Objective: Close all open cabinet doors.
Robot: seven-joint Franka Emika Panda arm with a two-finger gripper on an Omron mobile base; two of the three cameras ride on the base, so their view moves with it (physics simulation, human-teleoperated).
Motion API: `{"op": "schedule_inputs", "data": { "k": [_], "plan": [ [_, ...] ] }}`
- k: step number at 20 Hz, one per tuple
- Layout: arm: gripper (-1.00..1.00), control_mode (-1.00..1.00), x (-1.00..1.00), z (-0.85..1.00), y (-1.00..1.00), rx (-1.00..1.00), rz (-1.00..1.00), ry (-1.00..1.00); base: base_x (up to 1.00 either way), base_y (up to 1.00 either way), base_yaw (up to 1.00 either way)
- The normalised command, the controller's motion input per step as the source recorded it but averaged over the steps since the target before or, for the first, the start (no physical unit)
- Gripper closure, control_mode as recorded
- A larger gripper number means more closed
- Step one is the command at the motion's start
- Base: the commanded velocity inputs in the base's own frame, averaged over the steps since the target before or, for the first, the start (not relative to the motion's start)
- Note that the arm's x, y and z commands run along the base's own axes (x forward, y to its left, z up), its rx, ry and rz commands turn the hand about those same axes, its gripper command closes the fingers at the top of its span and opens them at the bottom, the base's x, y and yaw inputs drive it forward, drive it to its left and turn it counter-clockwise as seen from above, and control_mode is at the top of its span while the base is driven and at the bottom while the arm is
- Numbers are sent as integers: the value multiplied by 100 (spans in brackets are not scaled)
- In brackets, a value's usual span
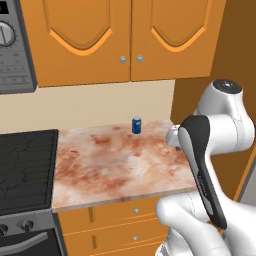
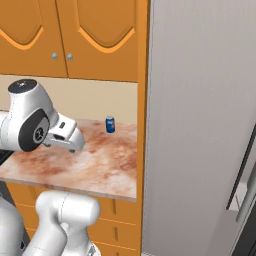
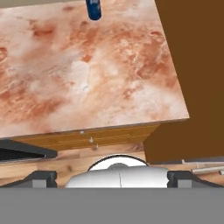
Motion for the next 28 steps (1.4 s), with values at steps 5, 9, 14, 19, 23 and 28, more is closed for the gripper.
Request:
{"op": "schedule_inputs", "data": {
  "k": [5,9,14,19,23,28],
  "plan": [
    [-100,-100,-19,-1,2,0,0,0,0,0,0],
    [-100,-100,-58,-28,28,0,14,2,0,0,0],
    [-100,-100,-63,-28,25,0,17,0,0,0,0],
    [-100,-100,4,-3,0,0,1,1,0,0,0],
    [-100,-100,0,0,0,0,0,0,0,0,0],
    [-100,-100,0,0,0,0,0,0,0,0,0]
  ]
}}
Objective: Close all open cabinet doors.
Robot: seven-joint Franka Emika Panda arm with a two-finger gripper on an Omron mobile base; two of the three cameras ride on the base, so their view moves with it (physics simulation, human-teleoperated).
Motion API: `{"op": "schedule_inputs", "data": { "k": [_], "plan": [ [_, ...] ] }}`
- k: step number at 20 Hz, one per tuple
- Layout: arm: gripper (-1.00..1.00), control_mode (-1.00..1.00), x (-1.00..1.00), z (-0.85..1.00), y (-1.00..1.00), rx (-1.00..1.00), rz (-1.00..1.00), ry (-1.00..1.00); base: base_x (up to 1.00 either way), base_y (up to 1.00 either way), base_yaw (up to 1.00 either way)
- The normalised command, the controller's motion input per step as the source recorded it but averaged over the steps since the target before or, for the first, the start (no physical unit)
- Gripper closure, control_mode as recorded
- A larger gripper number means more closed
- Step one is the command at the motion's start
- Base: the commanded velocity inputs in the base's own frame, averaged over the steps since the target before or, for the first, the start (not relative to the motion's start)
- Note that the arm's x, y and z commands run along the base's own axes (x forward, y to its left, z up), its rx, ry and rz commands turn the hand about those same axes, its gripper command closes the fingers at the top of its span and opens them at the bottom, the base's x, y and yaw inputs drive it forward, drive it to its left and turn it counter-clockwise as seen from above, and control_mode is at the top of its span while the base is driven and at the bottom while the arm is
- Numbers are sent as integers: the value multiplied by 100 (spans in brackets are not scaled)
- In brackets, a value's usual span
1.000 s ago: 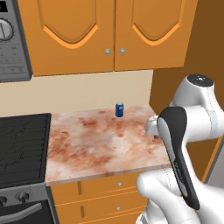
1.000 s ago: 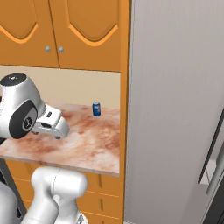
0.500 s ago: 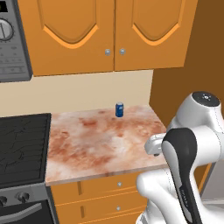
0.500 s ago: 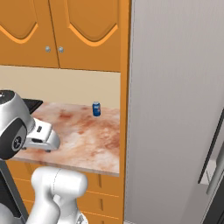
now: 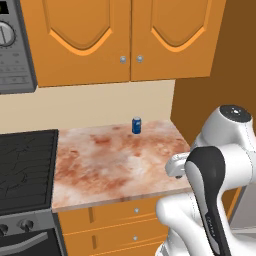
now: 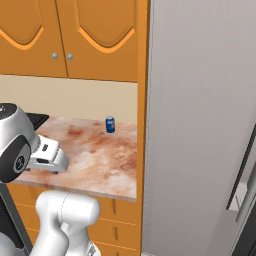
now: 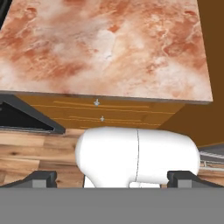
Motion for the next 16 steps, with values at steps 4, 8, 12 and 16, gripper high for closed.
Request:
{"op": "schedule_inputs", "data": {
  "k": [4,8,12,16],
  "plan": [
    [-100,100,0,0,0,0,0,0,0,0,0],
    [-100,100,0,0,0,0,0,0,-36,18,8],
    [-100,100,0,0,0,0,0,0,-66,5,0],
    [-100,100,0,0,0,0,0,0,-72,1,0]
  ]
}}
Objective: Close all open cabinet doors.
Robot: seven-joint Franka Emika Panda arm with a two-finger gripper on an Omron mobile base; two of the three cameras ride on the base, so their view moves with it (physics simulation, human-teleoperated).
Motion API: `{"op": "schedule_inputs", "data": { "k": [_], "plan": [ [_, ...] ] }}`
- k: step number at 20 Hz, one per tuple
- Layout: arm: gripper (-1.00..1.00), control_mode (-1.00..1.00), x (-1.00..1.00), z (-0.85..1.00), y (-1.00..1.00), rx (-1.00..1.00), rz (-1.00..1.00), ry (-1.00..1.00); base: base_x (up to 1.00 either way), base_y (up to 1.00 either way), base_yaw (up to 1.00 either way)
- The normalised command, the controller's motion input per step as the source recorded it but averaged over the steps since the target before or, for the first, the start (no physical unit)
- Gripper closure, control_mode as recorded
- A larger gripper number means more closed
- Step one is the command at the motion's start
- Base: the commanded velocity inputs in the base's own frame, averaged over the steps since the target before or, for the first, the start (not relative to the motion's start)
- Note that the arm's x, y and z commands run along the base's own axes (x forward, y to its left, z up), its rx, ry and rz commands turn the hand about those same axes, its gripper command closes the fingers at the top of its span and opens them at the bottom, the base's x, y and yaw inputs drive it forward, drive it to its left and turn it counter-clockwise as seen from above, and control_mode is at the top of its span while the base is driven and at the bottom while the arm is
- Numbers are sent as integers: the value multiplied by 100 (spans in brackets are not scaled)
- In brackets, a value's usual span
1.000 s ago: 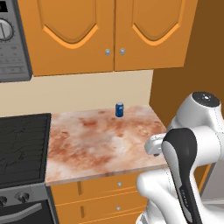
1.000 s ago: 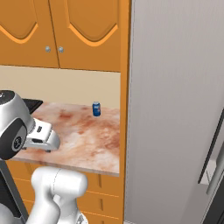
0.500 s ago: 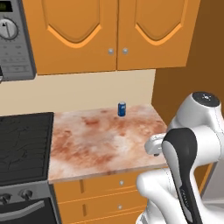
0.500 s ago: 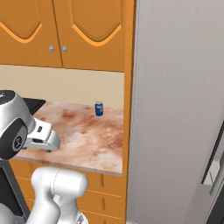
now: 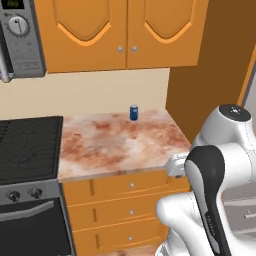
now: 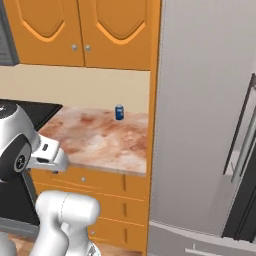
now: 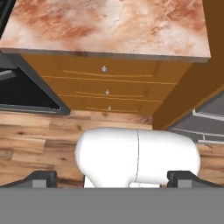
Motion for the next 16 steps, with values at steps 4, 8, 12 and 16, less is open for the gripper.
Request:
{"op": "schedule_inputs", "data": {
  "k": [4,8,12,16],
  "plan": [
    [-100,100,0,0,0,0,0,0,-38,33,18],
    [-100,100,0,0,0,0,0,0,-17,74,44],
    [-100,100,0,0,0,0,0,0,-20,97,50],
    [-100,100,0,0,0,0,0,0,-36,91,53]
  ]
}}
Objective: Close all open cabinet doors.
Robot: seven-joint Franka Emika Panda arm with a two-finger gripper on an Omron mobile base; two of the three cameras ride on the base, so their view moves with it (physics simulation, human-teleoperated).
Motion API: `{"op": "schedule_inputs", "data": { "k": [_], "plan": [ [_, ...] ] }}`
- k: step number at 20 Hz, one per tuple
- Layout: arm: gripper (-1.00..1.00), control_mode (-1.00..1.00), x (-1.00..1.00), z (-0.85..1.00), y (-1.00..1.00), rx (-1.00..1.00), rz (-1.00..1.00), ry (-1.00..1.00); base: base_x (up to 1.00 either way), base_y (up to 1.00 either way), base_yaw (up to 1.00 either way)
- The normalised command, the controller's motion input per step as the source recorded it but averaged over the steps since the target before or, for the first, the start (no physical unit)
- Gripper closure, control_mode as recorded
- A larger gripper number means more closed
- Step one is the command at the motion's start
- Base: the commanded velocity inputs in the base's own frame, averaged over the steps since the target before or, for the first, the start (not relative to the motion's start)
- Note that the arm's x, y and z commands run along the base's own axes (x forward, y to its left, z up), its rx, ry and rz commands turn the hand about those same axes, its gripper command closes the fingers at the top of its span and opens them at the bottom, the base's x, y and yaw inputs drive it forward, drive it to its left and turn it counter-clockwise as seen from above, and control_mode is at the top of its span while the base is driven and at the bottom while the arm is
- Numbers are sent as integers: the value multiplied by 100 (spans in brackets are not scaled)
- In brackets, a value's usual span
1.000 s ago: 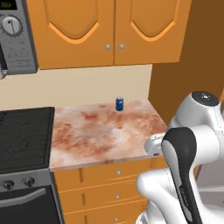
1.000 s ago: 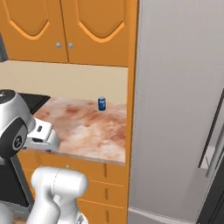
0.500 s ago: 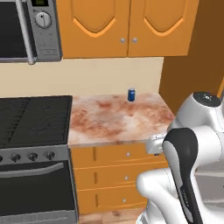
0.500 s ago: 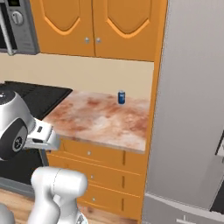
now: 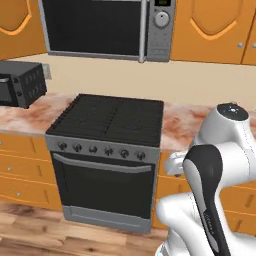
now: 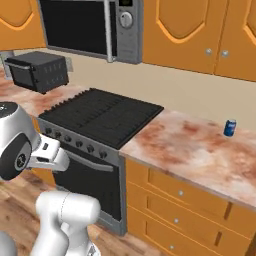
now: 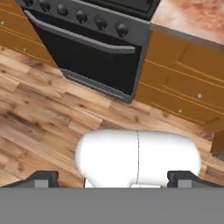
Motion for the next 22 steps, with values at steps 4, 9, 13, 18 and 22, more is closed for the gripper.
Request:
{"op": "schedule_inputs", "data": {
  "k": [4,9,13,18,22],
  "plan": [
    [-100,100,0,0,0,0,0,0,-35,94,43],
    [-100,100,0,0,0,0,0,0,3,97,4],
    [-100,100,0,0,0,0,0,0,20,99,-11],
    [-100,100,0,0,0,0,0,0,33,100,-14],
    [-100,100,0,0,0,0,0,0,72,98,-28]
  ]
}}
